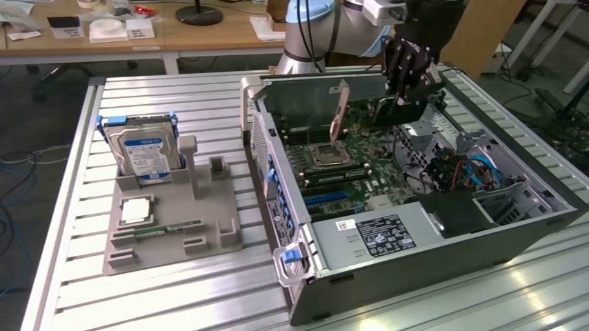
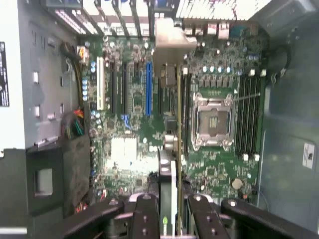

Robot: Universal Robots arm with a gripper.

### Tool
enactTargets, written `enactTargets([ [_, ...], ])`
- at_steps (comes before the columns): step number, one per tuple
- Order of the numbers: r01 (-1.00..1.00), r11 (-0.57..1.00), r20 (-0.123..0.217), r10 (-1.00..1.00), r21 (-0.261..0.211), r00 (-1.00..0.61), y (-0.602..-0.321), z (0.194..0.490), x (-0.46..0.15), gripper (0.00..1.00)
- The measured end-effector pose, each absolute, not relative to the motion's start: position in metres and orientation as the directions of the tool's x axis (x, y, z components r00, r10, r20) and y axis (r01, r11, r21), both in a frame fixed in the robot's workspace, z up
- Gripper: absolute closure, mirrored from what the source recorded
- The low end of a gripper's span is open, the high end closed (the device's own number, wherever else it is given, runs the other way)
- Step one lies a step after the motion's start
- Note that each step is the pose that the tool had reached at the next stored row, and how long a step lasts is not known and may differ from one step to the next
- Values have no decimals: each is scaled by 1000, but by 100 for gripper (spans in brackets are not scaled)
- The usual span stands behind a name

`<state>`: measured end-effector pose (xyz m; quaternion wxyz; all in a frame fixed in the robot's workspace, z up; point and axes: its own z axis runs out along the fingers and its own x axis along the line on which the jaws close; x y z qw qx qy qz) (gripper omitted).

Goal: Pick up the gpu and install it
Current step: 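Insert the gpu into the slot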

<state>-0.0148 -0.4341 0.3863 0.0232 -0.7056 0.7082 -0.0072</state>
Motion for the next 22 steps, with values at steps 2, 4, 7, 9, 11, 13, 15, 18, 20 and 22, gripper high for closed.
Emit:
enactTargets([
  [2,-999,4,-23,-1000,-43,-3,-434,386,-15,73],
  [4,-999,4,-23,-1000,-43,-3,-434,386,-15,73],
  [7,-999,4,-23,-1000,-43,-3,-434,386,-15,73],
  [9,-999,4,-23,-1000,-43,-3,-434,386,-15,73],
  [11,-999,4,-23,-1000,-43,-3,-434,386,-15,73],
  [13,-999,4,-23,-1000,-43,-3,-434,386,-15,73],
  [15,-999,4,-23,-1000,-43,-3,-434,386,-15,73],
  [18,-999,4,-23,-1000,-43,-3,-434,386,-15,73],
  [20,-999,6,-23,-1000,-43,-5,-434,386,-15,73],
  [22,-999,14,-24,-1000,-43,-13,-434,386,-15,73],
])
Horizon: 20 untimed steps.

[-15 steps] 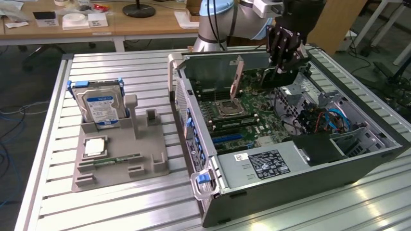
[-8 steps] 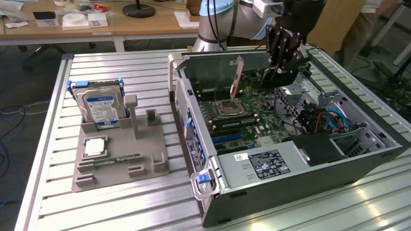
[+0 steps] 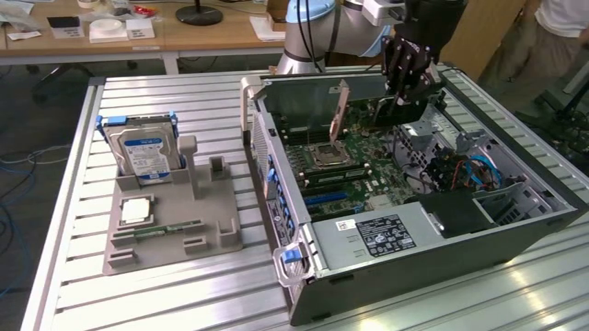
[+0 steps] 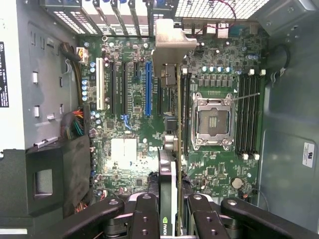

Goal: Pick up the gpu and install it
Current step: 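Insert the gpu into the slot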

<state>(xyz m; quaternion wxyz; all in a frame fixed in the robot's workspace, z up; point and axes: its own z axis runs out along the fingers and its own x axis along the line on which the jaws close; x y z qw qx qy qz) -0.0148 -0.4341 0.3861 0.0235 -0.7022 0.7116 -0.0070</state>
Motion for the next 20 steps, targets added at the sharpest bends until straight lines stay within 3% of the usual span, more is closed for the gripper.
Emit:
enactTargets([
  [20,-998,46,-23,-999,-32,-46,-434,386,-15,73],
])
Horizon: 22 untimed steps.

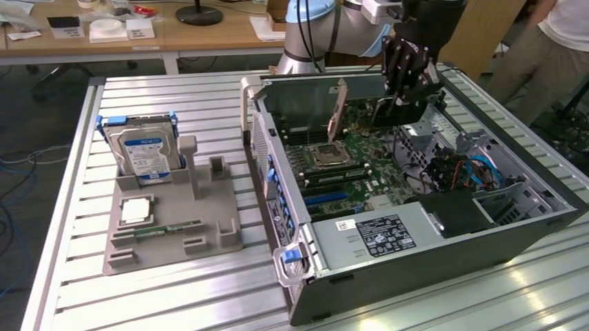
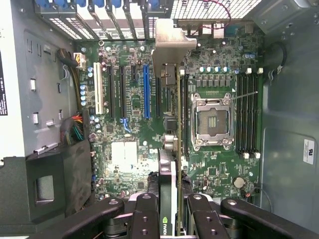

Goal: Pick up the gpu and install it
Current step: 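Insert the gpu into the slot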

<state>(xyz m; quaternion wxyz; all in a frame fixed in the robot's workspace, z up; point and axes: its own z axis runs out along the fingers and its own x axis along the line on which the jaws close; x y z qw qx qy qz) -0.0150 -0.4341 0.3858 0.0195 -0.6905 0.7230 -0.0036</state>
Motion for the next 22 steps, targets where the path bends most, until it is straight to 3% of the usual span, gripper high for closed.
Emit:
enactTargets([
  [22,-999,47,-23,-999,-14,-46,-440,385,-14,73],
])
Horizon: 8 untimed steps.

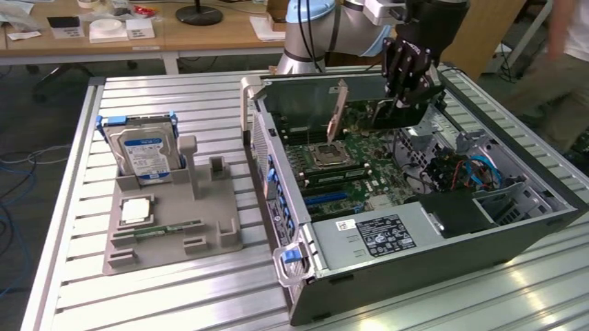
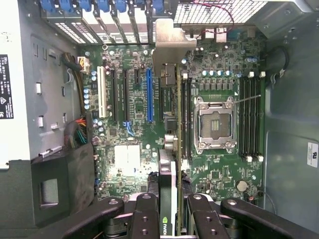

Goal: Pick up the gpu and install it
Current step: 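Insert the gpu into the slot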

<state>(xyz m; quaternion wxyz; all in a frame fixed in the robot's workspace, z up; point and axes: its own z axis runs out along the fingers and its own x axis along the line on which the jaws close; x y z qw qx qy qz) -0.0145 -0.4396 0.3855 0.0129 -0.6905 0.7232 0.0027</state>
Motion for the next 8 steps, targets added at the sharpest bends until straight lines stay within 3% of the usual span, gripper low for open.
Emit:
enactTargets([
  [8,-999,47,-23,-999,-14,-46,-441,385,-15,73],
])
